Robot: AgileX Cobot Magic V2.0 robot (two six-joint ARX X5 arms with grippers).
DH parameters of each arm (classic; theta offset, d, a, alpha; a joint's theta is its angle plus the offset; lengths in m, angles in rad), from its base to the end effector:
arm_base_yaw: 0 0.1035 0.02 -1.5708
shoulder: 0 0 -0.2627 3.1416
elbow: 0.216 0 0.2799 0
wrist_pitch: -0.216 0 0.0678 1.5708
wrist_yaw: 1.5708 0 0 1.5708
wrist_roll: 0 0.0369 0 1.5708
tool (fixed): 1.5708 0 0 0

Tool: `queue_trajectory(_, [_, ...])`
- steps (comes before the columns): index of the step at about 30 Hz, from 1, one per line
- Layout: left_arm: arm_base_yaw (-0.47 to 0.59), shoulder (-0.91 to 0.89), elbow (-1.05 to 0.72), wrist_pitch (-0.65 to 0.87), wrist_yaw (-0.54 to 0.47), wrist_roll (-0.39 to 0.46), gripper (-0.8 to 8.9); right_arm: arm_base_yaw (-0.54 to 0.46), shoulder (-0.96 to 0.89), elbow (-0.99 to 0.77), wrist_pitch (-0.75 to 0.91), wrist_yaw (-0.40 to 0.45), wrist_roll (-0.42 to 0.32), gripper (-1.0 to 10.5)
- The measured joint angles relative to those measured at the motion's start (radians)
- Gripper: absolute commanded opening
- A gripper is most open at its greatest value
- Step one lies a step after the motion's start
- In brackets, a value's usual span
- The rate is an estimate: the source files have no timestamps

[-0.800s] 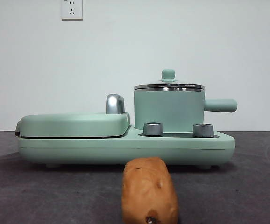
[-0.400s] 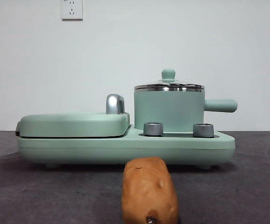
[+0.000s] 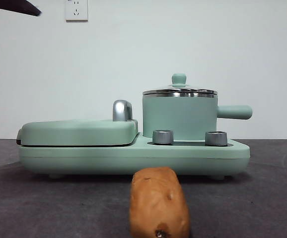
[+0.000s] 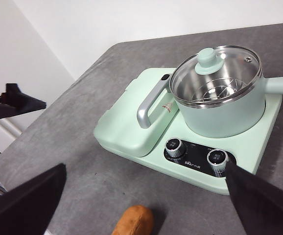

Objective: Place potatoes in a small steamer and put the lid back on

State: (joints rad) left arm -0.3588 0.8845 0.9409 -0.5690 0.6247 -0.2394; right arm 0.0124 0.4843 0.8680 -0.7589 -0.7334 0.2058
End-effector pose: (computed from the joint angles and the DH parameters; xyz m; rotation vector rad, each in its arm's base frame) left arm 0.1874 -0.0933 0.3341 -0.2855 0.6421 -0.8944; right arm 0.1068 0.0260 0.3489 0.3295 0.4348 0.6989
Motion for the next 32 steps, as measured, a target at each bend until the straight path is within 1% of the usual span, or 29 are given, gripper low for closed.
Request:
queue_trajectory(4, [-0.045, 0.093, 0.068, 0.002, -0.007, 0.004, 4.76, 0.000, 0.000, 0.000, 0.000, 0.000, 0.000, 5.2])
queue_trajectory(10, [-0.112, 0.288, 0.232, 0.002, -0.093, 0.039, 4.76, 0.000, 0.000, 0.000, -0.012, 0.000, 0.001, 5.2])
queue_trajectory(18, [-0.209, 0.602, 0.534, -0.004, -0.283, 0.108, 4.75, 0.000, 0.000, 0.000, -0.012, 0.000, 0.008, 5.2])
queue_trajectory(23, [-0.258, 0.778, 0.678, 0.045, -0.411, 0.163, 4.68, 0.000, 0.000, 0.000, -0.012, 0.000, 0.009, 5.2])
queue_trajectory(27, [-0.285, 0.881, 0.724, 0.119, -0.472, 0.220, 4.67, 0.000, 0.000, 0.000, -0.012, 0.000, 0.010, 5.2])
queue_trajectory(32, [-0.310, 0.959, 0.724, 0.210, -0.473, 0.277, 4.67, 0.000, 0.000, 0.000, -0.012, 0.000, 0.011, 5.2])
